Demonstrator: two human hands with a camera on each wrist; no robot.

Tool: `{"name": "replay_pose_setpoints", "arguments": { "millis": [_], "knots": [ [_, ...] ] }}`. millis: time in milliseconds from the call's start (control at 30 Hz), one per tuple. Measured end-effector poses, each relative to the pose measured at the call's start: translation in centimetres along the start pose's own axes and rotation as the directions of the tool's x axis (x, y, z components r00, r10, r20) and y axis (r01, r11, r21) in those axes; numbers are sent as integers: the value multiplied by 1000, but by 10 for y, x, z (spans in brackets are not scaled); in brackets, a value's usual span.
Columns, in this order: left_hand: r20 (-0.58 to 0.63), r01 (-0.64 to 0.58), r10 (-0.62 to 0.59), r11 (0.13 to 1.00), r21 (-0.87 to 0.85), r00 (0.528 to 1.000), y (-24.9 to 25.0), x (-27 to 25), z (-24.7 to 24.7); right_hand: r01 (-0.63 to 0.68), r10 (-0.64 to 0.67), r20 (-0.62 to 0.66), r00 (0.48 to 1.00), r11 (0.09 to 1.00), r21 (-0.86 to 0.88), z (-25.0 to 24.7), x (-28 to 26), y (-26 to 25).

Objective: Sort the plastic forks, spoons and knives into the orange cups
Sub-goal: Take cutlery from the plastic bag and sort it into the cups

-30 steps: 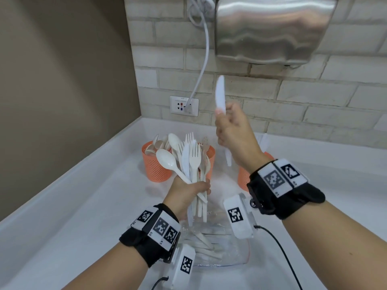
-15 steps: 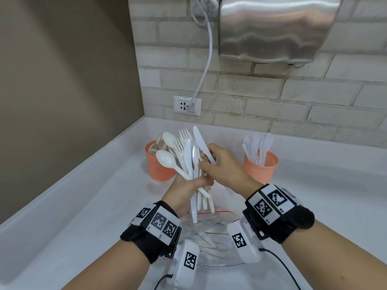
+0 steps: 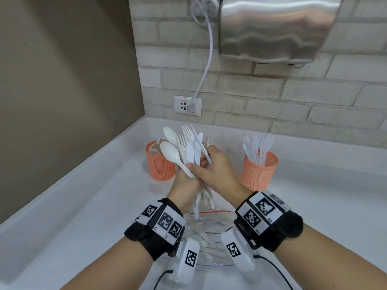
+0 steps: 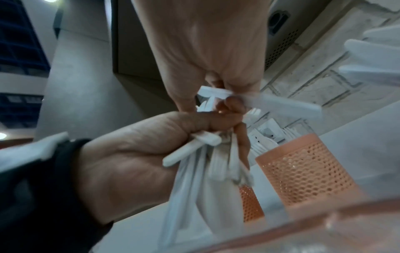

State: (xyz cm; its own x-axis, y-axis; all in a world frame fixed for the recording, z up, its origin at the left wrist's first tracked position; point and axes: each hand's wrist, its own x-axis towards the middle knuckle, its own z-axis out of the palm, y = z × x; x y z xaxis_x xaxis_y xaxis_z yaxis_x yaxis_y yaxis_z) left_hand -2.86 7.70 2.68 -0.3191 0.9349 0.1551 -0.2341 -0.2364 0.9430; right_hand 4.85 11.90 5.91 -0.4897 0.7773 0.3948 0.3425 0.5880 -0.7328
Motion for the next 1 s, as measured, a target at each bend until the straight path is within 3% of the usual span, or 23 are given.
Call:
{"name": "replay_pose_setpoints", "arguments": {
  "millis": [133,233,300,533,700,767,833,933,1000],
  "knots": [
    [-44,12,-10,999,45,999,-3,1,-3,-40,42,39,998,998,-52,2,4,2],
    [-26,59,-59,998,23,998,-4,0,-7,-175,165,76,983,974,147,-4,12,5],
    [-24,95,-94,995,21,995,-4,0,-8,-193,184,59,981,947,258,-11,19,1],
    [-15,159,-160,987,-30,987,-5,0,-12,56,38,-242,970,927,370,-60,47,-6],
    [51,225,-219,957,-181,974,3,2,-13,102,-17,-414,910,978,184,-94,55,32],
    [77,249,-238,947,-204,968,5,3,-13,52,26,-449,893,986,159,-102,54,55],
    [110,269,-251,944,-189,962,6,2,-12,-60,148,-428,892,976,211,-103,50,79],
    [124,270,-251,948,-166,960,6,2,-10,-302,374,-277,885,915,268,-98,46,111],
    [141,276,-255,948,-161,957,7,2,-8,-417,449,-158,879,887,199,-95,44,121]
  ]
}}
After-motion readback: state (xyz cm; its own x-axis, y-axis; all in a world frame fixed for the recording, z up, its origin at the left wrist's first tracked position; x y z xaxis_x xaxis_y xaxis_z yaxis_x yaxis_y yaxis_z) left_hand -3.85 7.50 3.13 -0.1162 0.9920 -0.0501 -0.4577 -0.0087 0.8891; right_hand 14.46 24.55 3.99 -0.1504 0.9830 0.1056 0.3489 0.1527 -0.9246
